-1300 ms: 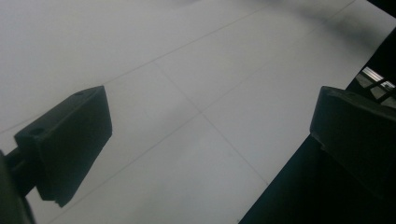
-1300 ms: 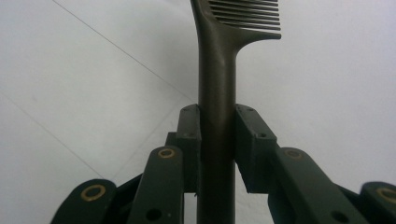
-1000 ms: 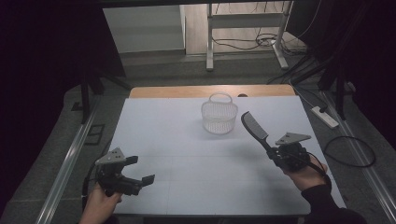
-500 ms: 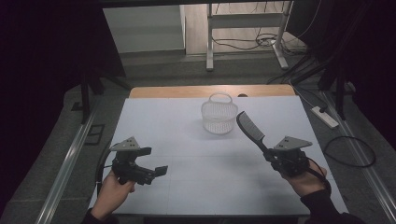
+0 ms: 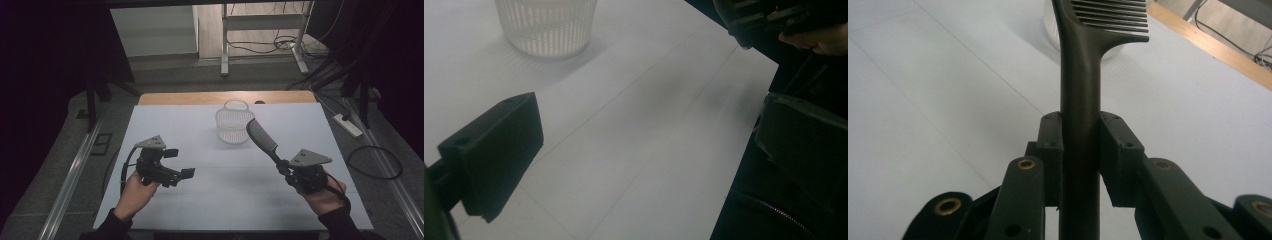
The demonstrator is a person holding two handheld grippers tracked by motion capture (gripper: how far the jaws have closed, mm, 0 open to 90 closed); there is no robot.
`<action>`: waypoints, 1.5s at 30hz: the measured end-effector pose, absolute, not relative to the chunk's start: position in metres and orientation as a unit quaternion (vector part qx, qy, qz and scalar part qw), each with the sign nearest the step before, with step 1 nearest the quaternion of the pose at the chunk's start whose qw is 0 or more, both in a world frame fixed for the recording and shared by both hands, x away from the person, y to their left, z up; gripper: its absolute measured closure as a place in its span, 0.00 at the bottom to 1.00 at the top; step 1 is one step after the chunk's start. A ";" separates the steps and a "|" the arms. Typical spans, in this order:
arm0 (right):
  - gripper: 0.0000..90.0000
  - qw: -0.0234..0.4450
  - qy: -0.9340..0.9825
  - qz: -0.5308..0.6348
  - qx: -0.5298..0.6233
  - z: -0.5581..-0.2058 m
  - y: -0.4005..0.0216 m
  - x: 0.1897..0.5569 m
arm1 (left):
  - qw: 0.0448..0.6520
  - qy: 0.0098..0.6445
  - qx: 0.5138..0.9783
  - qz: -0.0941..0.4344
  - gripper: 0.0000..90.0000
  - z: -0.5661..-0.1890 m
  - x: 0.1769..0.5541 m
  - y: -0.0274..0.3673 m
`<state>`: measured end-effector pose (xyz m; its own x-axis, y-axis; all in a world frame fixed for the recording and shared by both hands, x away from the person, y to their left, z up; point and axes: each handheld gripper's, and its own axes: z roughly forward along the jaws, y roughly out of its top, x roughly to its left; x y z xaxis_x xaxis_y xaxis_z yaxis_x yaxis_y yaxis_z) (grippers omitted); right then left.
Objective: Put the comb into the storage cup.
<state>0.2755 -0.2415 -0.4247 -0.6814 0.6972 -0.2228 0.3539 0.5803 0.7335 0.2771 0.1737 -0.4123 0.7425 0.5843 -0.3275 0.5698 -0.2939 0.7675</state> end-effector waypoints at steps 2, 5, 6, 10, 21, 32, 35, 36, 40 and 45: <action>0.81 0.255 0.854 0.339 0.302 -0.424 -0.238 0.273 | 0.474 0.357 0.805 0.005 0.00 -0.411 0.281 0.170; 0.81 0.257 0.855 0.342 0.294 -0.424 -0.233 0.270 | 0.477 0.358 0.803 -0.001 0.00 -0.411 0.286 0.165; 0.81 0.257 0.856 0.342 0.292 -0.424 -0.232 0.269 | 0.479 0.357 0.802 -0.003 0.00 -0.411 0.288 0.164; 0.81 0.256 0.857 0.344 0.286 -0.424 -0.229 0.267 | 0.481 0.354 0.802 -0.013 0.00 -0.410 0.294 0.161; 0.81 0.254 0.857 0.353 0.276 -0.424 -0.221 0.263 | 0.486 0.339 0.805 -0.030 0.00 -0.407 0.308 0.148; 0.81 0.256 0.857 0.359 0.267 -0.423 -0.215 0.260 | 0.488 0.325 0.808 -0.055 0.00 -0.405 0.322 0.127; 0.81 0.255 0.858 0.359 0.265 -0.424 -0.212 0.259 | 0.491 0.321 0.807 -0.065 0.00 -0.404 0.325 0.121; 0.81 0.256 0.858 0.360 0.264 -0.424 -0.211 0.259 | 0.492 0.320 0.806 -0.068 0.00 -0.404 0.326 0.119; 0.81 0.256 0.857 0.364 0.259 -0.424 -0.207 0.258 | 0.498 0.318 0.803 -0.079 0.00 -0.404 0.330 0.112; 0.81 0.253 0.859 0.366 0.253 -0.424 -0.202 0.255 | 0.501 0.316 0.801 -0.092 0.00 -0.406 0.331 0.106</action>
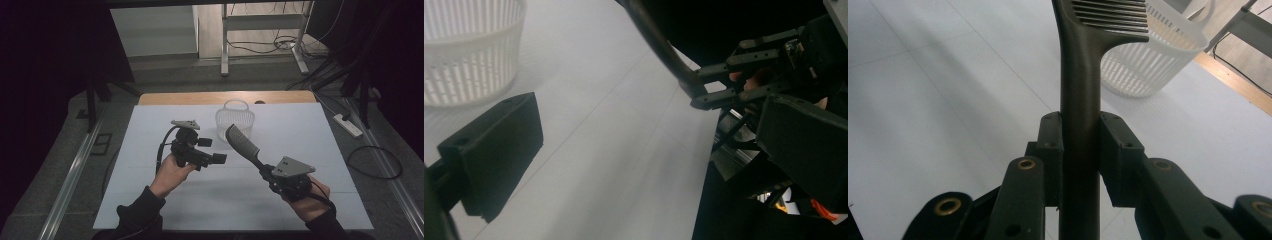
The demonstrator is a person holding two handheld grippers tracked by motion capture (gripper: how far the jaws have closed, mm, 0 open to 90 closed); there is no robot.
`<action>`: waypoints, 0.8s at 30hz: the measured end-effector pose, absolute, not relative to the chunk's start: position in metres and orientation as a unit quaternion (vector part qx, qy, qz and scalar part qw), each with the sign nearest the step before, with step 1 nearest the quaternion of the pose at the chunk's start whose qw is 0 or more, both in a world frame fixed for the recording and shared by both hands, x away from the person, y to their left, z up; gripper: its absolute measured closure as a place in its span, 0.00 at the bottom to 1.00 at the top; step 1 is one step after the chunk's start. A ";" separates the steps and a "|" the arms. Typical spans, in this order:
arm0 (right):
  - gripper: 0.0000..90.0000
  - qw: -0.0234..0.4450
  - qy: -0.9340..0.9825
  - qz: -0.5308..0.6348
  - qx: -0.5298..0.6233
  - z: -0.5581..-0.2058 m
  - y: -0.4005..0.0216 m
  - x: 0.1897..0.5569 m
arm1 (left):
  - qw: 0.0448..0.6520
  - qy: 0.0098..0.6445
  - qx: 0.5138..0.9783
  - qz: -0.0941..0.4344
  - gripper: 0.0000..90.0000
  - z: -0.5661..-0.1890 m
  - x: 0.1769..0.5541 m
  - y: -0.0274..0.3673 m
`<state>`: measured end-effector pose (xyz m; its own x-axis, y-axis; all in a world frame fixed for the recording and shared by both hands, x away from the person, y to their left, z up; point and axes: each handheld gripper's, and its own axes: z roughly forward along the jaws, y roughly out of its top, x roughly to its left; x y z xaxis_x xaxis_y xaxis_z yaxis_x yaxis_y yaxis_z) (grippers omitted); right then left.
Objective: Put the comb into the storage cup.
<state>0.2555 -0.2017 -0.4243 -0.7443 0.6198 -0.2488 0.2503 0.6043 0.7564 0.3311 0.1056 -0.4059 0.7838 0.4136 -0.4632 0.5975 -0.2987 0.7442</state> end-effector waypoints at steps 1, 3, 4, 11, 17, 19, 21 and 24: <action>0.81 0.253 0.860 0.366 0.251 -0.425 -0.201 0.255 | 0.500 0.314 0.802 -0.094 0.00 -0.406 0.331 0.105; 0.81 0.252 0.861 0.366 0.248 -0.425 -0.199 0.254 | 0.500 0.312 0.802 -0.098 0.00 -0.407 0.331 0.103; 0.81 0.251 0.861 0.368 0.247 -0.425 -0.197 0.254 | 0.500 0.312 0.802 -0.099 0.00 -0.407 0.331 0.103; 0.81 0.249 0.863 0.371 0.236 -0.426 -0.190 0.250 | 0.498 0.314 0.800 -0.114 0.00 -0.413 0.333 0.100; 0.81 0.249 0.865 0.373 0.224 -0.427 -0.183 0.246 | 0.490 0.315 0.803 -0.125 0.00 -0.417 0.334 0.096; 0.81 0.249 0.866 0.374 0.221 -0.427 -0.181 0.244 | 0.487 0.311 0.806 -0.126 0.00 -0.417 0.334 0.095; 0.81 0.249 0.866 0.374 0.218 -0.427 -0.180 0.243 | 0.487 0.309 0.807 -0.127 0.00 -0.418 0.334 0.094; 0.81 0.250 0.867 0.373 0.215 -0.428 -0.178 0.242 | 0.481 0.312 0.809 -0.126 0.00 -0.417 0.333 0.092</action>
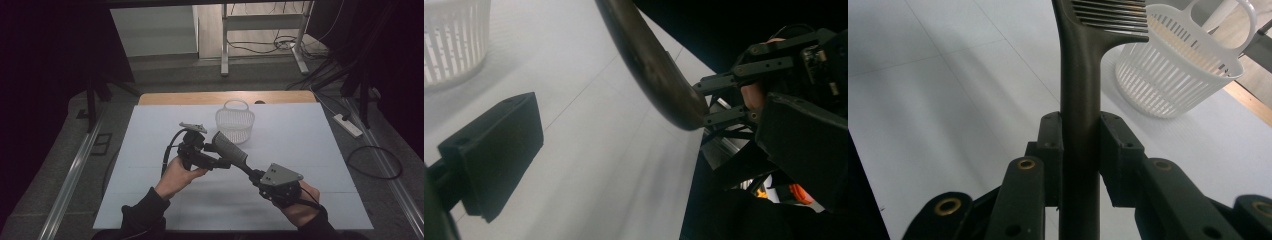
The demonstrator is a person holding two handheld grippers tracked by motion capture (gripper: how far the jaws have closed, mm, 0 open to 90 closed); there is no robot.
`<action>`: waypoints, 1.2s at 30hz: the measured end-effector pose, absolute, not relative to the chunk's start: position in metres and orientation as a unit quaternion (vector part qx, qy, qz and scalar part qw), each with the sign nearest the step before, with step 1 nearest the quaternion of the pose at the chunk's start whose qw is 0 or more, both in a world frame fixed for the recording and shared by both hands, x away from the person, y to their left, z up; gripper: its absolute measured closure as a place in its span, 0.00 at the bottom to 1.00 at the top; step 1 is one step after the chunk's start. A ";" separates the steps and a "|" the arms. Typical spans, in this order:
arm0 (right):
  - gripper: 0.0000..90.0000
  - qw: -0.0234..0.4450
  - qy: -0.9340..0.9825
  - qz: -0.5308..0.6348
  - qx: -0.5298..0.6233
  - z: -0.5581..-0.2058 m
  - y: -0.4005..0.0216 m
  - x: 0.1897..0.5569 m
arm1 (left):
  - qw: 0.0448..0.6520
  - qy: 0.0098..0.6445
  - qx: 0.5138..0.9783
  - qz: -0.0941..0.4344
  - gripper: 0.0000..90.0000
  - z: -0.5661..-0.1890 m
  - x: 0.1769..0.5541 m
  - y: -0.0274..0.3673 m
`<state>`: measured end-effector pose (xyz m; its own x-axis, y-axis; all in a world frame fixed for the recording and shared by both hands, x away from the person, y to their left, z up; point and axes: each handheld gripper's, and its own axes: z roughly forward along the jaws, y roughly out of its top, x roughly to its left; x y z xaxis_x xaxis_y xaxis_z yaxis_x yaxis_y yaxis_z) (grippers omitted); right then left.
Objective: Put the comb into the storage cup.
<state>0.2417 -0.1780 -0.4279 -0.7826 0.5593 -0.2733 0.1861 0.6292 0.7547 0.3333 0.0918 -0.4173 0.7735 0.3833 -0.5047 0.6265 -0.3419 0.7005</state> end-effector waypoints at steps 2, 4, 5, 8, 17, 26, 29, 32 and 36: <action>0.81 0.253 0.868 0.372 0.211 -0.428 -0.177 0.241 | 0.480 0.313 0.811 -0.122 0.01 -0.417 0.333 0.091; 0.81 0.256 0.868 0.371 0.210 -0.428 -0.177 0.241 | 0.485 0.319 0.804 -0.128 0.10 -0.416 0.333 0.093; 0.81 0.257 0.868 0.370 0.210 -0.429 -0.177 0.241 | 0.488 0.320 0.801 -0.134 0.17 -0.416 0.333 0.095; 0.81 0.261 0.868 0.368 0.208 -0.429 -0.177 0.241 | 0.499 0.318 0.791 -0.154 0.39 -0.416 0.334 0.098; 0.81 0.267 0.868 0.365 0.205 -0.430 -0.177 0.241 | 0.516 0.318 0.771 -0.195 0.74 -0.418 0.336 0.103; 0.80 0.269 0.868 0.364 0.207 -0.430 -0.176 0.242 | 0.523 0.327 0.749 -0.242 0.88 -0.423 0.339 0.105; 0.80 0.272 0.869 0.359 0.205 -0.432 -0.176 0.243 | 0.525 0.334 0.740 -0.256 0.90 -0.426 0.340 0.105; 0.80 0.273 0.870 0.355 0.205 -0.433 -0.175 0.243 | 0.523 0.341 0.736 -0.262 0.92 -0.428 0.340 0.106; 0.79 0.264 0.872 0.355 0.209 -0.435 -0.174 0.245 | 0.521 0.347 0.733 -0.266 0.93 -0.429 0.340 0.105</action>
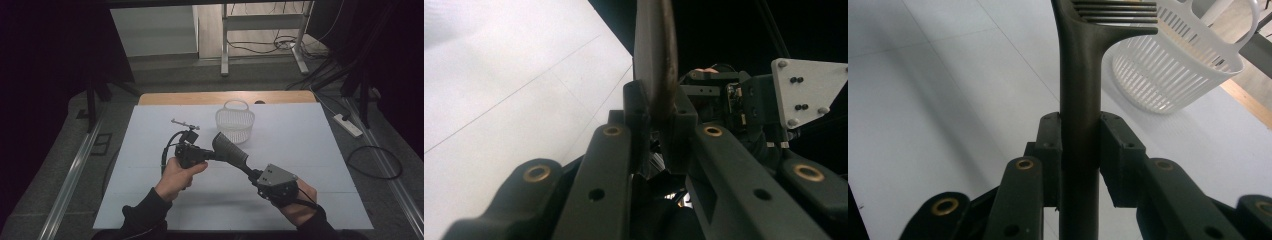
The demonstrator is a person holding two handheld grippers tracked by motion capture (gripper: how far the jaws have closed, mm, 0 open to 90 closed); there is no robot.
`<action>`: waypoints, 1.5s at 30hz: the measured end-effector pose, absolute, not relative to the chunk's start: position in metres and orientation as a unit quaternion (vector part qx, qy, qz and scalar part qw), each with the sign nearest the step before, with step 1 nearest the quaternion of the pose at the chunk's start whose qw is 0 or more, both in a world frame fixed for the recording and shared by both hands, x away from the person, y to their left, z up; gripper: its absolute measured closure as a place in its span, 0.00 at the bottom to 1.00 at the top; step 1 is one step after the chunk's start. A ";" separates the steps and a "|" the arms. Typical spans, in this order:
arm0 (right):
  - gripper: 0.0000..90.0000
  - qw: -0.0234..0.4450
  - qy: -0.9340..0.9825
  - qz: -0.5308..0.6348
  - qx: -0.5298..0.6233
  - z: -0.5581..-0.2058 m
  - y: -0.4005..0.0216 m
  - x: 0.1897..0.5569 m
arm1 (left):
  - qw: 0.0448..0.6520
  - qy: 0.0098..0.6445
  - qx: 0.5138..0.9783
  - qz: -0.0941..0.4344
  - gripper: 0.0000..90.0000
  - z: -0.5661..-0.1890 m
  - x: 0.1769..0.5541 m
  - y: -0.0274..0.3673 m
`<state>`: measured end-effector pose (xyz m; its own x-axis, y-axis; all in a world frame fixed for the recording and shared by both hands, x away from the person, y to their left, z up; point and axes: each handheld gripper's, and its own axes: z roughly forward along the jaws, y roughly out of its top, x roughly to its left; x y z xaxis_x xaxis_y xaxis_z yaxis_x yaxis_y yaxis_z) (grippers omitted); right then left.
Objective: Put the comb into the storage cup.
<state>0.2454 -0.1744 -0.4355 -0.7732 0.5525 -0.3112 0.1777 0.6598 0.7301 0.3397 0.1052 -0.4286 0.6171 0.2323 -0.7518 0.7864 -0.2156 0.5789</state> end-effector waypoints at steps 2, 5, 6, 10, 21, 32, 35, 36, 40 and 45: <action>0.78 0.257 0.872 0.360 0.210 -0.436 -0.175 0.247 | 0.520 0.349 0.735 -0.260 0.93 -0.428 0.339 0.105; 0.72 0.243 0.868 0.374 0.220 -0.435 -0.176 0.248 | 0.522 0.352 0.734 -0.255 0.93 -0.428 0.339 0.105; 0.70 0.239 0.866 0.378 0.224 -0.434 -0.177 0.248 | 0.522 0.352 0.735 -0.253 0.93 -0.428 0.339 0.106; 0.63 0.229 0.864 0.385 0.229 -0.434 -0.178 0.250 | 0.523 0.349 0.739 -0.242 0.93 -0.426 0.338 0.107; 0.48 0.218 0.864 0.394 0.225 -0.433 -0.183 0.251 | 0.524 0.349 0.748 -0.210 0.93 -0.420 0.337 0.112; 0.36 0.196 0.865 0.394 0.242 -0.436 -0.192 0.254 | 0.529 0.344 0.754 -0.180 0.93 -0.414 0.337 0.118; 0.35 0.178 0.870 0.391 0.243 -0.438 -0.193 0.255 | 0.528 0.344 0.755 -0.179 0.93 -0.414 0.337 0.119; 0.35 0.173 0.872 0.388 0.244 -0.438 -0.194 0.255 | 0.529 0.344 0.756 -0.177 0.93 -0.414 0.338 0.119; 0.34 0.164 0.869 0.391 0.255 -0.438 -0.199 0.257 | 0.529 0.343 0.756 -0.178 0.93 -0.414 0.338 0.120; 0.32 0.151 0.867 0.391 0.272 -0.438 -0.207 0.259 | 0.526 0.344 0.758 -0.175 0.93 -0.413 0.339 0.121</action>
